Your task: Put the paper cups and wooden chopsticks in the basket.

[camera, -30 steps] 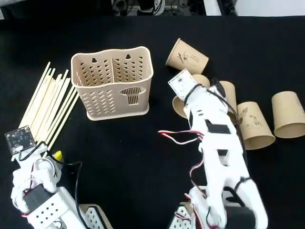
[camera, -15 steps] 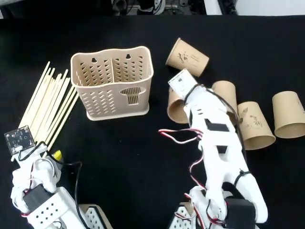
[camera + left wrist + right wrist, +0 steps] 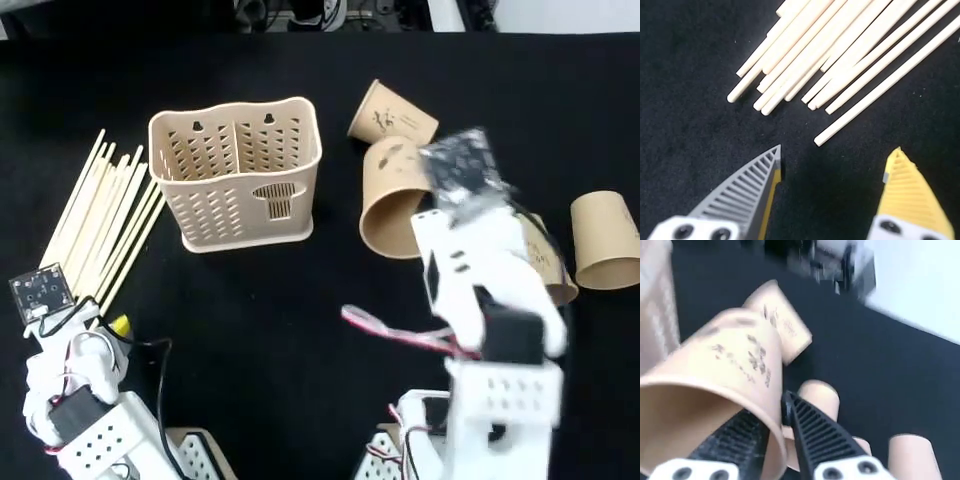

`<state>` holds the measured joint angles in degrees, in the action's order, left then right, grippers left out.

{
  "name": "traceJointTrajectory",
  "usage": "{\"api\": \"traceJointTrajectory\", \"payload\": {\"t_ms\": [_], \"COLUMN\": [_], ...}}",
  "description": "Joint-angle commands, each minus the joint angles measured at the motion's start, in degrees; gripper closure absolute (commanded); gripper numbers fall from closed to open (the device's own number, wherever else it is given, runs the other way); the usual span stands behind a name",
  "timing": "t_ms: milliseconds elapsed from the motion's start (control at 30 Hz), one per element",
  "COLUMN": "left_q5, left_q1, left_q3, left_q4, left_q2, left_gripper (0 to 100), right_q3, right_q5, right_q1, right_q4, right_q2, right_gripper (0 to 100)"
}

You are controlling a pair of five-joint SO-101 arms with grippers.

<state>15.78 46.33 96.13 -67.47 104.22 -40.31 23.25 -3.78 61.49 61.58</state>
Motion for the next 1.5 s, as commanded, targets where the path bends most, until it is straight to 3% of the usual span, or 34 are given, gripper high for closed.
{"api": "traceJointTrajectory", "payload": {"t_ms": [0,267,400,733,1233,1467], "left_q5": [0.44,0.35,0.35,0.35,0.35,0.35], "left_q1": [0.13,0.13,0.13,0.13,0.04,0.04], "left_q3": [0.57,0.57,0.57,0.66,0.66,0.66], "left_q4": [0.62,0.62,0.62,0.62,0.88,0.79], "left_q2": [0.35,0.35,0.35,0.35,0.35,0.35], "left_gripper": [68,68,68,68,68,68], "right_q3": [15.43,47.16,61.85,93.76,84.79,83.21], "right_q5": [-4.66,-12.92,-13.36,-14.86,-21.36,-21.01], "right_q1": [1.41,24.00,29.54,25.23,23.03,20.84], "right_q4": [9.85,23.47,29.71,39.47,39.47,38.15], "right_q2": [1.98,-15.78,-33.19,-64.13,-67.30,-68.79], "right_gripper": [98.8,98.8,98.8,98.8,98.8,95.7]}}
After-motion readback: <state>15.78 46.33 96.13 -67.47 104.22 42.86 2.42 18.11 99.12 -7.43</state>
